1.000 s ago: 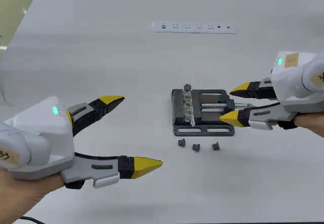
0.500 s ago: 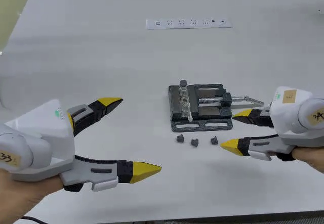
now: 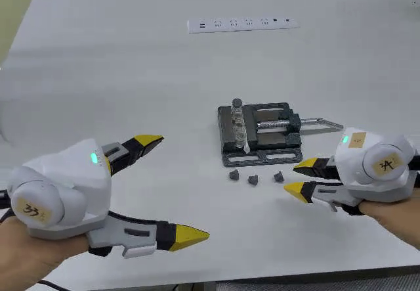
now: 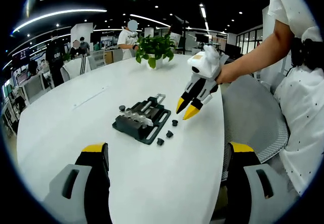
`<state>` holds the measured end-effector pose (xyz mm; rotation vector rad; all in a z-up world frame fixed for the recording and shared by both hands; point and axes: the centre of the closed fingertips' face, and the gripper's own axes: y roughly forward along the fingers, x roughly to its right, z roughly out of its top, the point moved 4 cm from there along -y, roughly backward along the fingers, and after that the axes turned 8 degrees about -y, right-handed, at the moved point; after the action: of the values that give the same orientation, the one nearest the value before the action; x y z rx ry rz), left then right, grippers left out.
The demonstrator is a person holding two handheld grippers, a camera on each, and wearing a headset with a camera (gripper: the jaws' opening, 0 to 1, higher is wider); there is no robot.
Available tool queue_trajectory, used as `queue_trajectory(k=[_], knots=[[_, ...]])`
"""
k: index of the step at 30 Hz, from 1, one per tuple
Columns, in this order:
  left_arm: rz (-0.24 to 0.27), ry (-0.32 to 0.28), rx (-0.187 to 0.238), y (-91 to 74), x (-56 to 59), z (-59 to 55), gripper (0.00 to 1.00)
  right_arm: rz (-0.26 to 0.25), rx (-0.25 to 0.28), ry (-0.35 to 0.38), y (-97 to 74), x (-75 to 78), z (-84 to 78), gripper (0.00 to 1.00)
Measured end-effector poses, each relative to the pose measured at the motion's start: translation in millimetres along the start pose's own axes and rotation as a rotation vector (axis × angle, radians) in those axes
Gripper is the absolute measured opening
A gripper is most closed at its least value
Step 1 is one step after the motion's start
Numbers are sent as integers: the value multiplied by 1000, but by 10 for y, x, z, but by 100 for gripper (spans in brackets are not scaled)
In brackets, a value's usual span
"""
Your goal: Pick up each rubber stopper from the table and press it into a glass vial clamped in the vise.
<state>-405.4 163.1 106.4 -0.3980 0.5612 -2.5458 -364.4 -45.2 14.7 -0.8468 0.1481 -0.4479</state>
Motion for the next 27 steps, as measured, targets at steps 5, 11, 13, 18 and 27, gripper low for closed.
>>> queue_trajectory(k=[5, 11, 13, 18, 27], knots=[[-4, -6, 2, 15, 12, -4, 96, -4, -8, 12, 65, -9, 0, 8], [-8, -11, 2, 22, 27, -14, 96, -3, -21, 9, 103, -33, -1, 7], [-9, -14, 4, 21, 27, -17, 96, -4, -21, 12, 120, -30, 5, 6], [-10, -15, 7, 21, 27, -18, 95, -5, -21, 13, 154, -20, 16, 4], [-10, -18, 8, 25, 25, -21, 95, -10, -35, 21, 163, 7, 12, 0]])
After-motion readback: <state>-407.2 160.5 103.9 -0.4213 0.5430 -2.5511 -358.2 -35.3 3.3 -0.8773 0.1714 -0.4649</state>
